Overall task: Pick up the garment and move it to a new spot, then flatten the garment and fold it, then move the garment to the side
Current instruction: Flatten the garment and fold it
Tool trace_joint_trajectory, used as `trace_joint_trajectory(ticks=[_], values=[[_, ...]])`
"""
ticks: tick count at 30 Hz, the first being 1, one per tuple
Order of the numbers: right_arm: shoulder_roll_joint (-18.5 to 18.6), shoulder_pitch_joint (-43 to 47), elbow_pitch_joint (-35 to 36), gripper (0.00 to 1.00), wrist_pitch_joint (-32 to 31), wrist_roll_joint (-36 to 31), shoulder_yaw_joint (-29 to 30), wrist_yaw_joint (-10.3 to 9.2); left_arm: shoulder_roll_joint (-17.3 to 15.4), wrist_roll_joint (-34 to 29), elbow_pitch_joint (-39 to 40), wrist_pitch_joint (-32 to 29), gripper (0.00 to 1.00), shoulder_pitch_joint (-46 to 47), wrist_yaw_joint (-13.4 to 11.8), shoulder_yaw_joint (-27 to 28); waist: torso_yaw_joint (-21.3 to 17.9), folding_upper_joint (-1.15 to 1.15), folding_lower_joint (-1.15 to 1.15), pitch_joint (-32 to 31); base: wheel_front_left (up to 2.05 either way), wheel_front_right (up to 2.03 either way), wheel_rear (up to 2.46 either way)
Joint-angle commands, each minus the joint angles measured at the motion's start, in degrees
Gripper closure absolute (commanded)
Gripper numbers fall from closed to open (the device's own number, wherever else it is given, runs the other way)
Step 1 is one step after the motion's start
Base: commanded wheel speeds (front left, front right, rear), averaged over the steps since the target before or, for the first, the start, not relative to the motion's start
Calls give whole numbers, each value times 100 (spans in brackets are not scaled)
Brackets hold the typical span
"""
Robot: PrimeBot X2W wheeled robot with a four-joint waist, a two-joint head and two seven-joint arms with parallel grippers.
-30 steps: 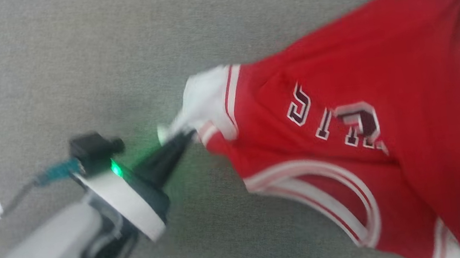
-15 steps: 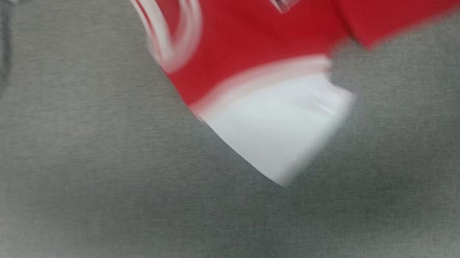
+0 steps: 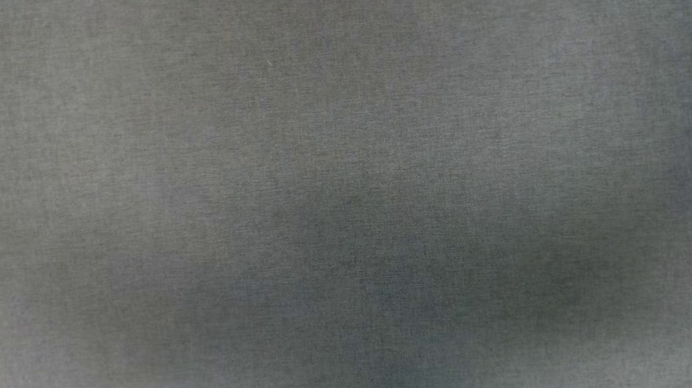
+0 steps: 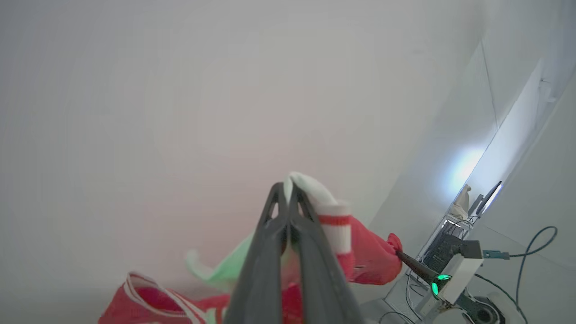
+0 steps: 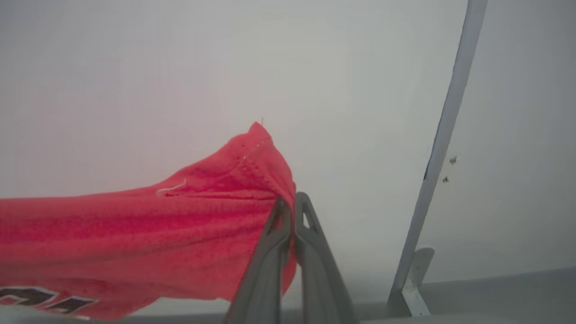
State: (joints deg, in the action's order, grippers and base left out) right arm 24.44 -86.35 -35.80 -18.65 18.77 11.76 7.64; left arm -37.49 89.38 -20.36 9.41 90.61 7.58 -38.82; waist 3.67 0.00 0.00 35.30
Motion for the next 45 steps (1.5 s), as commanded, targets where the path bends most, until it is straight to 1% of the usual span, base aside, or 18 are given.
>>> trace_joint_trajectory(ticks=[1, 2, 5, 8, 11, 12, 16, 17, 22, 23, 26, 27, 33, 37, 40, 43, 45], values=[[100, 437, -33, 100, 20, 89, -69, -27, -90, 176, 272, 82, 100, -529, -23, -12, 37, 0, 0, -11, 0, 0, 0], [105, 621, 2, 100, 17, 180, -126, -25, -151, 179, 503, 95, 100, -800, -22, -59, 39, 0, 0, -11, 0, 0, 0], [252, 1465, 190, 100, -59, 420, -379, -20, -158, 197, 1104, 287, 100, -1827, -17, -202, 132, 0, 0, -52, 0, 0, 0], [428, 2414, 551, 100, -222, 839, -528, -19, -36, 145, 1607, 453, 100, -2782, -16, -331, 258, 0, 0, -149, 0, 0, 0], [509, 3376, 1058, 100, -429, 1244, -462, -19, 33, 136, 2133, 534, 100, -3685, -16, -353, 307, 0, 0, -245, 0, 0, 0], [497, 3725, 1261, 100, -511, 1355, -423, -19, -16, 21, 2259, 552, 100, -3981, -16, -400, 309, 0, 0, -281, 0, 0, 0], [508, 4990, 2166, 100, -770, 1753, -113, -18, -44, -271, 2714, 582, 100, -4895, -15, -532, 343, 0, 0, -485, 0, 0, 0], [495, 5302, 2411, 100, -828, 1814, -27, -17, -7, -297, 2797, 585, 100, -5117, -15, -448, 348, 0, 0, -536, 0, 0, 0], [161, 6705, 3562, 100, -1273, 2029, 368, -15, -60, -581, 3143, 581, 100, -6221, -15, -66, 264, 0, 0, -791, 0, 0, 0], [-41, 7205, 3995, 100, -1494, 2074, 511, -15, -137, -696, 3321, 581, 100, -6640, -15, 36, 216, 0, 0, -863, 0, 0, 0], [-323, 7954, 4516, 100, -1820, 2099, 732, -15, -331, -857, 3597, 582, 100, -7226, -15, 76, 160, 0, 0, -945, 0, 0, 0], [-323, 7954, 4516, 100, -1820, 2099, 732, -15, -331, -857, 3597, 582, 100, -7226, -15, 76, 160, 0, 0, -945, 0, 0, 0], [-959, 9132, 5562, 100, -2259, 2155, 1140, -15, -607, -971, 4206, 582, 100, -8236, -15, 342, 44, 0, 0, -1027, 0, 0, 0], [-1230, 9337, 5972, 100, -2317, 2166, 1366, -15, -720, -1018, 4460, 583, 100, -8582, -15, 575, 6, 0, 0, -1064, 0, 0, 0], [-1255, 9084, 6041, 100, -2245, 2133, 1411, -15, -830, -1091, 4531, 583, 100, -8323, -15, 520, 14, 0, 0, -1101, 0, 0, 0], [-1228, 8614, 5889, 100, -2208, 2160, 1382, -14, -895, -1007, 4491, 507, 100, -7703, -15, 302, 21, 0, 0, -1088, 0, 0, 0], [-1140, 8229, 5709, 100, -2233, 2101, 1314, -14, -925, -942, 4334, 398, 100, -7170, -15, 186, 16, 0, 0, -1033, 0, 0, 0]])
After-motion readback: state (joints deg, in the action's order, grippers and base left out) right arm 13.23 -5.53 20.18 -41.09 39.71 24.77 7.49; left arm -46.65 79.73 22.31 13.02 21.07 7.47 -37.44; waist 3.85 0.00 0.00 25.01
